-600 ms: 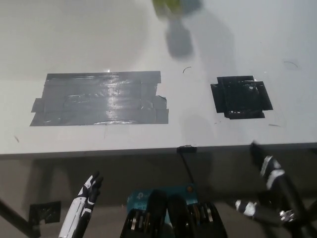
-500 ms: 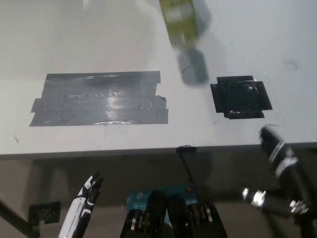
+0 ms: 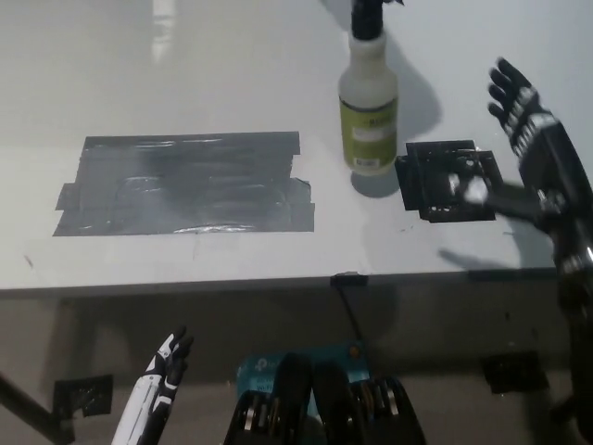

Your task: A person hands a spray bottle to the robot which it grabs with its right hand and places on the black spot infront of it on the table

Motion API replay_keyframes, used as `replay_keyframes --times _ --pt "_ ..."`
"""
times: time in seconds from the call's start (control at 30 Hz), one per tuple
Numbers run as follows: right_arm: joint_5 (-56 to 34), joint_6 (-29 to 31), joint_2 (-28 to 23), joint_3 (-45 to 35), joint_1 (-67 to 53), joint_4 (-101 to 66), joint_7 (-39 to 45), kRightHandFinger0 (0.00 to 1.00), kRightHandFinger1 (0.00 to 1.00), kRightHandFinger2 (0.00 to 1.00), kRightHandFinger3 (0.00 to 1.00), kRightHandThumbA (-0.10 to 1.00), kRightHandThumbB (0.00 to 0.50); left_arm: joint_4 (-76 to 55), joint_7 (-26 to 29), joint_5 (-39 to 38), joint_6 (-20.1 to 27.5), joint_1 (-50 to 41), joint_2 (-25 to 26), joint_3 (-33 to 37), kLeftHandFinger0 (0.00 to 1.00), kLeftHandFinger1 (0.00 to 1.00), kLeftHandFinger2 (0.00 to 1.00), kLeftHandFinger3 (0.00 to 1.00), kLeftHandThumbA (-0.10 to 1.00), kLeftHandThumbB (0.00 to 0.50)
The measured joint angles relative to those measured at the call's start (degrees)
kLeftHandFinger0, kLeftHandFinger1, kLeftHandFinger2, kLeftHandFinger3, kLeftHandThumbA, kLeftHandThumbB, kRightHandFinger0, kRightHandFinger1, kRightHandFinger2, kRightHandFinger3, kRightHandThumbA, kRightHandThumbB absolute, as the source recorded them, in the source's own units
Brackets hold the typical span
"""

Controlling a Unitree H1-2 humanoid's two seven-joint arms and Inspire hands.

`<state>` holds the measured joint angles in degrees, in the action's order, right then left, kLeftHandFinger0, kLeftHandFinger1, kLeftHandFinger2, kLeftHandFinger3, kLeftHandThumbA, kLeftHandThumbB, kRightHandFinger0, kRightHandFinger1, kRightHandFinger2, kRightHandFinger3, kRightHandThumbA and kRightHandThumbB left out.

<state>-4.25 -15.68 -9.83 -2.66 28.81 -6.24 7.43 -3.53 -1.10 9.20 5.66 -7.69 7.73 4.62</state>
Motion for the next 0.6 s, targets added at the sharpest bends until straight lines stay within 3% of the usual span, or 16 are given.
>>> replay_keyframes --times 0.03,0.13,0.23,0.4,0.53,0.6 --pt "0.00 -0.27 0.00 -0.04 1.57 2.12 -0.11 1.00 1.00 1.00 1.00 1.00 0.381 0.00 0.00 -0.01 0.00 0.07 -0.01 -0.01 1.00 1.00 1.00 1.00 1.00 0.031" --pt "-0.01 -0.97 0.43 0.09 5.86 7.46 -0.24 1.00 1.00 1.00 1.00 1.00 0.372 0.00 0.00 -0.02 0.00 0.12 0.01 -0.02 1.00 1.00 1.00 1.00 1.00 0.016" --pt "0.03 -1.45 1.23 0.87 9.63 12.64 -0.19 1.00 1.00 1.00 1.00 1.00 0.394 0.00 -0.01 -0.02 0.02 0.26 0.02 0.02 1.00 1.00 1.00 1.00 1.00 0.044" --pt "0.32 -1.87 3.19 1.86 15.77 21.85 -0.35 1.00 1.00 1.00 1.00 1.00 0.412 0.02 -0.01 -0.01 0.33 0.86 0.04 0.04 1.00 1.00 1.00 1.00 1.00 0.025" --pt "0.33 -1.81 5.03 2.07 20.75 30.74 -0.47 1.00 1.00 1.00 1.00 1.00 0.498 0.00 -0.01 0.08 0.32 1.57 0.04 0.04 1.00 1.00 1.00 1.00 1.00 0.004" --pt "0.34 -1.77 5.42 2.11 22.50 33.43 -0.51 1.00 1.00 1.00 1.00 1.00 0.450 -0.04 -0.01 0.09 0.30 1.99 0.03 0.03 1.00 1.00 1.00 1.00 1.00 0.001"
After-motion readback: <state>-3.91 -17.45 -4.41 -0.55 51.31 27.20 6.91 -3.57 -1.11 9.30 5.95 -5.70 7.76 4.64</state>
